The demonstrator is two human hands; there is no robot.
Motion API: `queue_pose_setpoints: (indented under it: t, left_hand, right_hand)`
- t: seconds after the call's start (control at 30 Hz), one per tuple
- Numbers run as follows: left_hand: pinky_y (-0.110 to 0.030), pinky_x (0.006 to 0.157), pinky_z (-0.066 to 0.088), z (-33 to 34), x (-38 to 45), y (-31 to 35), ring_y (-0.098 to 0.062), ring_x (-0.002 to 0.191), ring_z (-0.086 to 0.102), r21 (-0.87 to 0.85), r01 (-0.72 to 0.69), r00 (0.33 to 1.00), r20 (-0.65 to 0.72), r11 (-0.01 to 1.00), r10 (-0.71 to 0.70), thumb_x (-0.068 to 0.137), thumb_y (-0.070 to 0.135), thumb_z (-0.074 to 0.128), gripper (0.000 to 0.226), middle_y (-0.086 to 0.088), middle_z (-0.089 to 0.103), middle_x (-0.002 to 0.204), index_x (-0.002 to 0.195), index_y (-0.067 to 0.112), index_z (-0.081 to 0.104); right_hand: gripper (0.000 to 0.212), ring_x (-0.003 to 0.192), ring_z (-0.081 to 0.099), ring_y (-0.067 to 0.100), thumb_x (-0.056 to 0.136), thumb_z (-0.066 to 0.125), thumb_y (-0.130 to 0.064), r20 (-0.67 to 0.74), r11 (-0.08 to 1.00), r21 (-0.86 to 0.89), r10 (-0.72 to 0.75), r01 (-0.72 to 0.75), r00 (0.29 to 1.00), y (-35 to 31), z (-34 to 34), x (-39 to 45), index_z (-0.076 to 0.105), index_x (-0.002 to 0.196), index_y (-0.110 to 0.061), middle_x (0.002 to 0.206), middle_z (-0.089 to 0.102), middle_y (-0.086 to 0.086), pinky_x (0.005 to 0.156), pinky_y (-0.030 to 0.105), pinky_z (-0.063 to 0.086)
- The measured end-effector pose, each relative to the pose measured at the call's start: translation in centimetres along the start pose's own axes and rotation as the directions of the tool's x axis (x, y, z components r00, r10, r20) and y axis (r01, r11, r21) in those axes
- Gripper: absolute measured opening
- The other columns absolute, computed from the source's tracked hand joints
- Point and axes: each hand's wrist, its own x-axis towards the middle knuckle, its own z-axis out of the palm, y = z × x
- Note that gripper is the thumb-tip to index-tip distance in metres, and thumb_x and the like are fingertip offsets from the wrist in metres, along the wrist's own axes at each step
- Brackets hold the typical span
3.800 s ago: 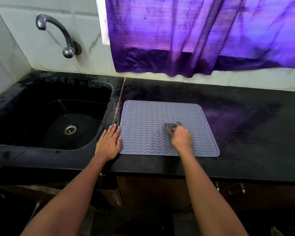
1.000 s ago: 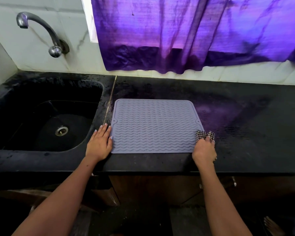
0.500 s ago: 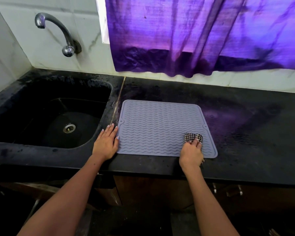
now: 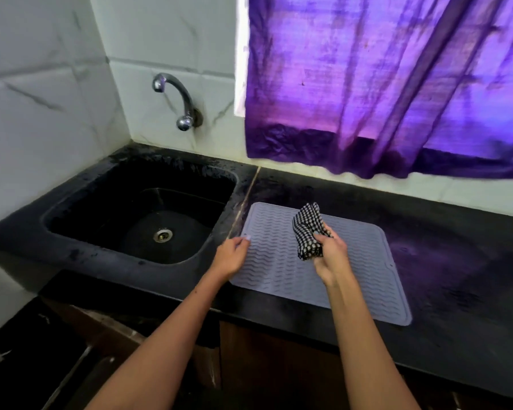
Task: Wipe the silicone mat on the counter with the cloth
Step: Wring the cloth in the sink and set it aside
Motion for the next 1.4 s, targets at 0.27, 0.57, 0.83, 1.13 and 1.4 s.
queue_pose_setpoints:
  t: [0.27, 0.57, 0.83, 1.13, 1.4]
  left_hand:
    - [-0.010, 0.044, 0.046, -5.7, 0.5, 5.9, 0.000, 0.050, 0.064, -0.775, 0.124, 0.988, 0.037, 0.619, -0.152, 0.091, 0.020, 0.058, 0.018, 0.006, 0.070, 0.056, 0.078, 0.010, 0.064]
    - [-0.036, 0.093, 0.052, -17.1, 6.4, 1.8, -0.028, 0.102, 0.064, -0.781, -0.058, 0.933, -0.263, 0.621, -0.244, 0.077, -0.005, 0.070, 0.042, -0.019, 0.067, 0.111, 0.117, -0.003, 0.060]
    - [-0.043, 0.097, 0.050, -26.2, 15.3, -3.8, -0.029, 0.103, 0.064, -0.803, -0.090, 0.893, -0.327, 0.589, -0.310, 0.076, -0.008, 0.068, 0.056, -0.017, 0.067, 0.109, 0.127, 0.008, 0.053]
    - [-0.045, 0.099, 0.049, -33.7, 26.5, -9.1, -0.029, 0.109, 0.062, -0.781, 0.045, 0.894, -0.248, 0.623, -0.374, 0.070, -0.014, 0.070, 0.072, -0.018, 0.062, 0.123, 0.136, 0.000, 0.043]
    - [-0.044, 0.094, 0.051, -36.9, 38.0, -12.3, -0.031, 0.103, 0.064, -0.784, 0.117, 0.889, -0.192, 0.610, -0.417, 0.070, -0.018, 0.064, 0.063, -0.019, 0.065, 0.117, 0.129, 0.001, 0.052]
  right_hand:
    - [0.022, 0.073, 0.068, 0.017, 0.096, 0.038, 0.001, 0.386, 0.955, 0.172, 0.160, -0.241, 0.908, 2.8, 10.8, -0.6, 0.059, 0.097, -0.007, 0.081, 0.071, 0.009, 0.062, 0.024, 0.057]
    - [0.017, 0.084, 0.060, 0.020, 0.093, 0.049, 0.000, 0.475, 0.970, -0.113, 0.244, -0.217, 0.845, 8.7, 24.9, 1.9, 0.060, 0.096, -0.013, 0.093, 0.064, 0.009, 0.077, 0.034, 0.048]
    - [0.013, 0.078, 0.060, 0.019, 0.092, 0.050, 0.002, 0.418, 0.927, -0.308, 0.334, -0.214, 0.845, 14.5, 37.1, 6.8, 0.058, 0.087, -0.006, 0.085, 0.063, 0.010, 0.069, 0.033, 0.051]
    - [0.015, 0.087, 0.062, 0.021, 0.079, 0.073, -0.009, 0.227, 0.856, -0.512, 0.217, -0.073, 0.949, 18.9, 48.5, 14.1, 0.065, 0.091, -0.011, 0.095, 0.067, 0.010, 0.055, 0.025, 0.046]
    - [0.028, 0.098, 0.063, 0.023, 0.083, 0.067, -0.005, 0.194, 0.732, -0.680, 0.107, 0.055, 0.975, 21.9, 55.9, 23.6, 0.066, 0.111, -0.011, 0.109, 0.068, 0.010, 0.081, 0.035, 0.055]
